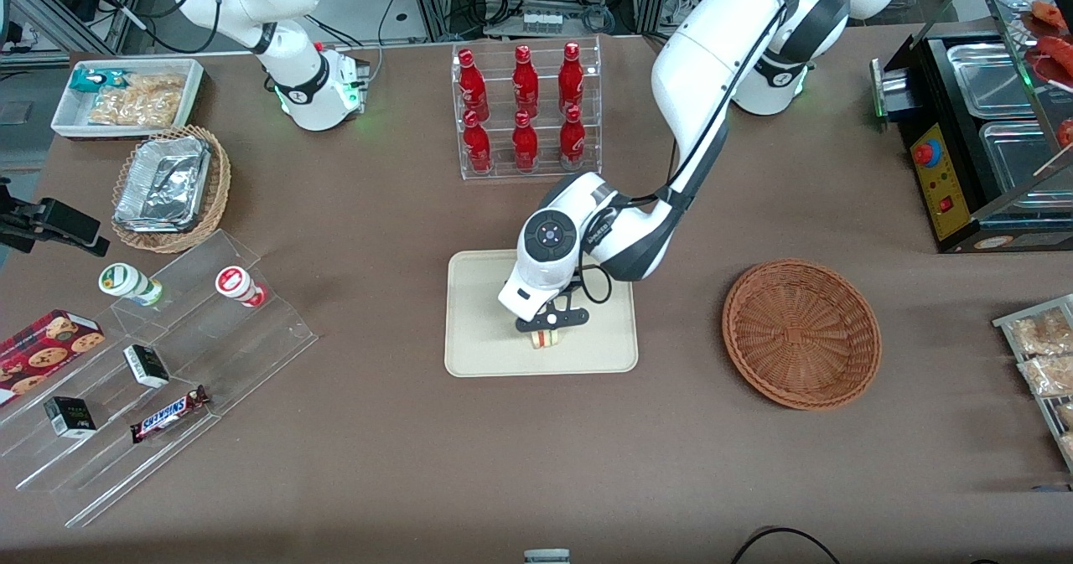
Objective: Place sandwich from basket to tray
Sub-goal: 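Lower the sandwich onto the tray and open the left gripper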
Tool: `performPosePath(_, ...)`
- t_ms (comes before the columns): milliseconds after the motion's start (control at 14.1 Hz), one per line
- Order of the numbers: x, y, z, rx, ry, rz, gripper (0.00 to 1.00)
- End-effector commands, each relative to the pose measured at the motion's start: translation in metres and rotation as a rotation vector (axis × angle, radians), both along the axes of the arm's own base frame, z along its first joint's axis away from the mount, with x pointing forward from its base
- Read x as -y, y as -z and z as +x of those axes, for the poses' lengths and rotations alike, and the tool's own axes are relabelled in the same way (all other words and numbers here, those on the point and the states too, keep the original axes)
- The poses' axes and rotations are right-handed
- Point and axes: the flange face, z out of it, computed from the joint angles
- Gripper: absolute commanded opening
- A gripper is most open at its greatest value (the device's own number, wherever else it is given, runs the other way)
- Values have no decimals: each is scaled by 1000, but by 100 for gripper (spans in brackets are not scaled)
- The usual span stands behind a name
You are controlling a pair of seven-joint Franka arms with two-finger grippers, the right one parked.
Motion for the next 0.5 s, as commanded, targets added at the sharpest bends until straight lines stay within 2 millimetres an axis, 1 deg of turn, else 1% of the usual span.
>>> performPosePath(0, 3, -29, 3, 33, -8, -5, 100)
performPosePath(142, -3, -54, 3, 24, -4, 11, 100)
performPosePath(283, -12, -91, 5, 33, -8, 17, 100)
performPosePath(354, -19, -109, 8, 42, -15, 28, 100)
performPosePath(425, -24, -123, 6, 50, -15, 53, 100)
